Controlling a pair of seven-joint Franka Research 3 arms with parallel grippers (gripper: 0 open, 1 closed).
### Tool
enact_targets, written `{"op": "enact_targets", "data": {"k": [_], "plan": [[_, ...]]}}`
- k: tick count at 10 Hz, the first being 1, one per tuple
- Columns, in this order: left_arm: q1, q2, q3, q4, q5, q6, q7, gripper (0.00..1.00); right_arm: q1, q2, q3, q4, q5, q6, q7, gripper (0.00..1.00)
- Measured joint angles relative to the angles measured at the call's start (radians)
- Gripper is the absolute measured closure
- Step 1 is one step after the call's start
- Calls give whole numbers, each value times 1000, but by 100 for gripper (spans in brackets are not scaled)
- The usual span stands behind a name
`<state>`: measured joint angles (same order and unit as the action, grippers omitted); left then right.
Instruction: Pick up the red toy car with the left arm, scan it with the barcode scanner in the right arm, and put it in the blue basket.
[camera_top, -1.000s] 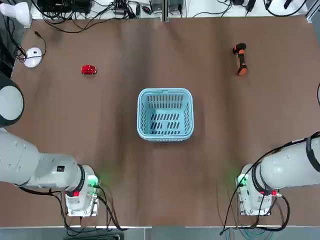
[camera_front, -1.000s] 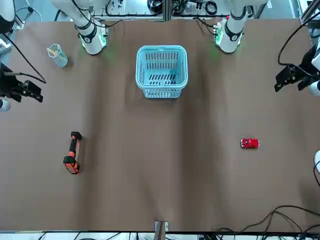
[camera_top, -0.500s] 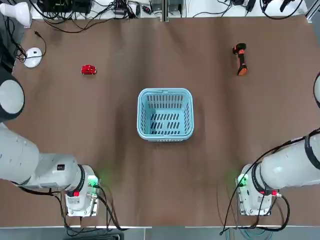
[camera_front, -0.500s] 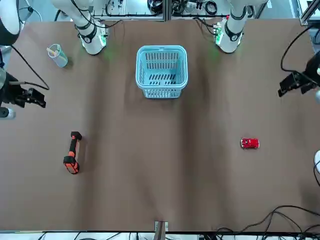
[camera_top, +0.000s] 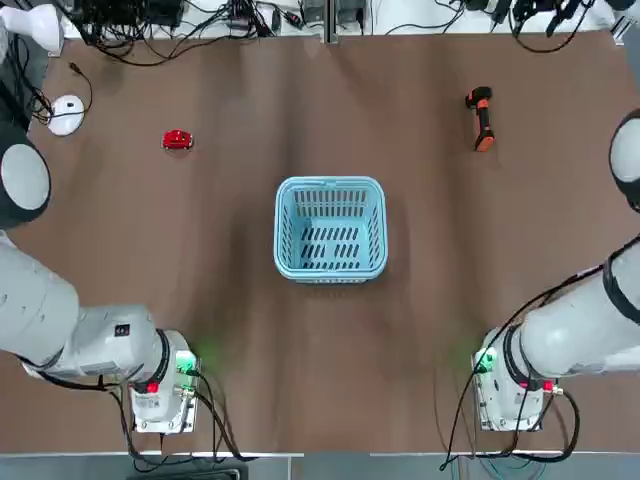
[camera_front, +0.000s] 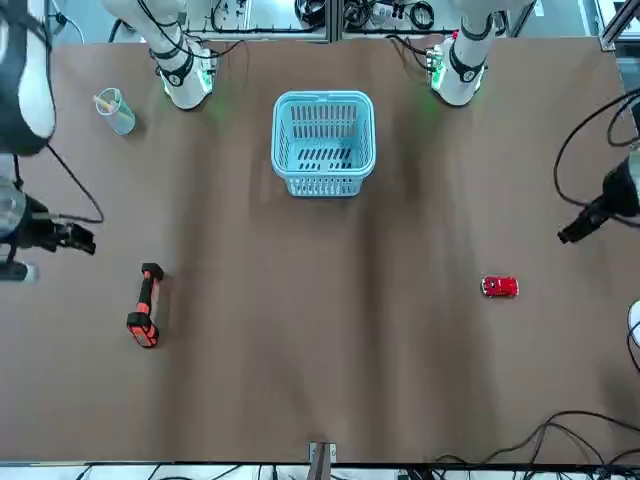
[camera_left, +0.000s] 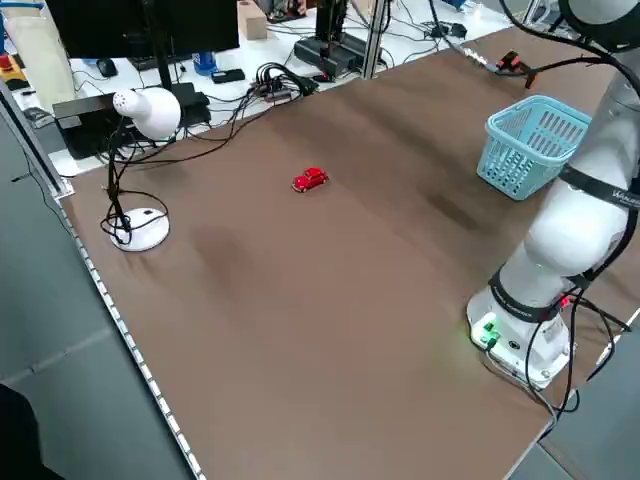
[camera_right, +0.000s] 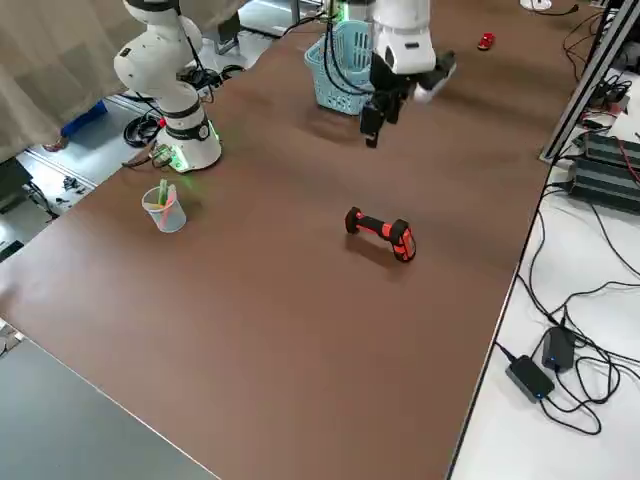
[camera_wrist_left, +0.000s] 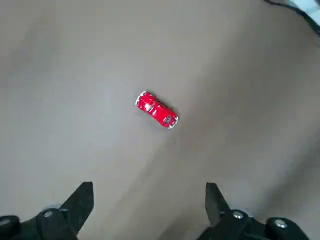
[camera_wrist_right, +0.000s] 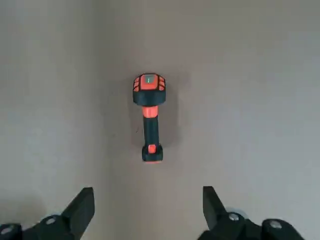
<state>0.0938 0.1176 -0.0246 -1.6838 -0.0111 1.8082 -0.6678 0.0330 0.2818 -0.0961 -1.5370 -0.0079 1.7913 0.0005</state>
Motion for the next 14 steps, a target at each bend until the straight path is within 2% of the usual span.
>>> {"op": "enact_targets", "data": {"k": [2,4,7,9,12,14], "plan": [[3,11,0,-128,0,160,-177,0,-10,86,0,0,7,72,0,4],[7,63,4,-174,-1,218,-293,0,-12,147,0,0,14,124,0,4],[7,215,41,-176,-33,380,-404,0,-12,237,1,0,21,208,0,5],[8,295,62,-170,-81,437,-417,0,-12,286,2,0,22,238,0,7],[6,358,65,-165,-107,462,-455,0,-9,351,5,-2,23,280,-1,7],[1,381,65,-165,-109,463,-478,0,1,366,8,-47,23,373,-1,7]]}}
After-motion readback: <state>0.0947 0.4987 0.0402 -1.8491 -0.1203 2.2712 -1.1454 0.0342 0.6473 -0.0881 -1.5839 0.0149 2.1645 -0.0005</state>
